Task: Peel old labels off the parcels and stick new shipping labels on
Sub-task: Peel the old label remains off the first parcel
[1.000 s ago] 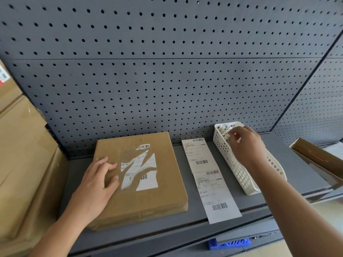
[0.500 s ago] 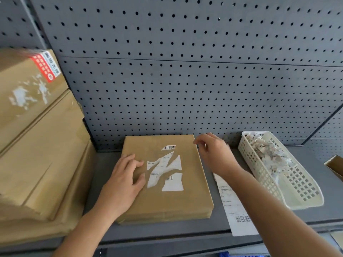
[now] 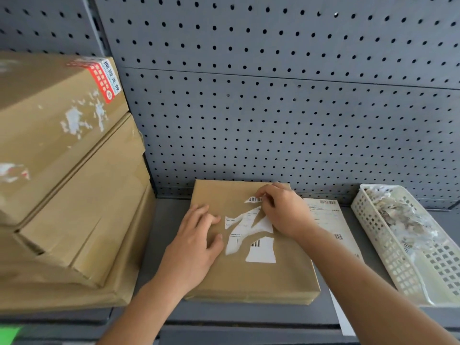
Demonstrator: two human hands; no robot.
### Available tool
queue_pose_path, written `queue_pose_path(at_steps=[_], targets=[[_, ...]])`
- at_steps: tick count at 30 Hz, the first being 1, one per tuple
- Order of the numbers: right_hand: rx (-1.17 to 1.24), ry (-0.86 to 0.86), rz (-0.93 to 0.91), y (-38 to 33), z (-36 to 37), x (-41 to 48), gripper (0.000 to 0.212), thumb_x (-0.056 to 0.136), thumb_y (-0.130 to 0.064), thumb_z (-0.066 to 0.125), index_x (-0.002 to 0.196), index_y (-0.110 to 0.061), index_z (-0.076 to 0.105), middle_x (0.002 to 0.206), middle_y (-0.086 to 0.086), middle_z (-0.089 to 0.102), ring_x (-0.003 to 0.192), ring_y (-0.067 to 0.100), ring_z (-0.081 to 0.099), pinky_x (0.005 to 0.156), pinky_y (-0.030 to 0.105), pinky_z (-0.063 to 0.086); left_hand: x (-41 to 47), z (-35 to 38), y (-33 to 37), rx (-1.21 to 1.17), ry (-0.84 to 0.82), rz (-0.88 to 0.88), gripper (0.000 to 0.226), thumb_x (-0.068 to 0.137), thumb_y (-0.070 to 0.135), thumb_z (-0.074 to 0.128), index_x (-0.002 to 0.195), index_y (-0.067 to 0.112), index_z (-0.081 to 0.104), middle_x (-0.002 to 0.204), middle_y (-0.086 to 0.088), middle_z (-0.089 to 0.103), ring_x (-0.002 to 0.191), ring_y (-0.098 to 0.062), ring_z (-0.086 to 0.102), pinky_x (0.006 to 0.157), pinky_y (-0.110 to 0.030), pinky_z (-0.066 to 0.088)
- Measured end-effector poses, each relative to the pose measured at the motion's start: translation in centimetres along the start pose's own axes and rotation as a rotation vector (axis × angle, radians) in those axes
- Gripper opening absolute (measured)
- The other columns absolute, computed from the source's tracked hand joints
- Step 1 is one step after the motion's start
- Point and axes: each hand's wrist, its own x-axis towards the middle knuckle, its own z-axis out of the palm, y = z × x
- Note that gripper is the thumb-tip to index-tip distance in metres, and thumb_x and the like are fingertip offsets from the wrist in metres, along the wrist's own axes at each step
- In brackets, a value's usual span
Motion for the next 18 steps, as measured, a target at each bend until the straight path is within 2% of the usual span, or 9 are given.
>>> queue_pose_path(at_steps=[4, 10, 18], targets=[[-0.015, 0.053, 0.033, -0.1, 0.5, 0.2, 0.020, 0.095, -0.014, 0.051, 0.103, -0.018, 0.069, 0.104, -0.005, 0.063, 0.090, 0.019, 0.059, 0.074, 0.035, 0.051, 0.0, 0.0, -0.1, 0.002, -0.005, -0.002, 0.034, 0.102, 0.042, 0.044, 0.135, 0.036, 0.046, 0.160, 0.025, 0.012, 0.148, 0.012, -0.007, 0.093, -0.028, 0.046], [-0.009, 0.164, 0.062, 0.1, 1.1, 0.0, 0.017, 0.093, -0.008, 0.050, 0.089, -0.008, 0.067, 0.089, 0.004, 0.061, 0.078, 0.025, 0.058, 0.073, 0.040, 0.051, 0.0, -0.1, 0.0, 0.004, -0.012, 0.004, 0.033, 0.102, 0.042, 0.044, 0.135, 0.036, 0.045, 0.160, 0.025, 0.011, 0.147, 0.012, -0.009, 0.090, -0.025, 0.041], [-0.032, 0.229, 0.099, -0.8, 1.6, -0.5, 0.021, 0.092, -0.005, 0.052, 0.086, -0.006, 0.072, 0.087, 0.006, 0.064, 0.072, 0.025, 0.057, 0.062, 0.030, 0.040, 0.0, -0.1, 0.0, 0.012, -0.018, -0.001, 0.034, 0.103, 0.043, 0.043, 0.136, 0.036, 0.044, 0.161, 0.025, 0.010, 0.148, 0.011, -0.010, 0.091, -0.025, 0.042]])
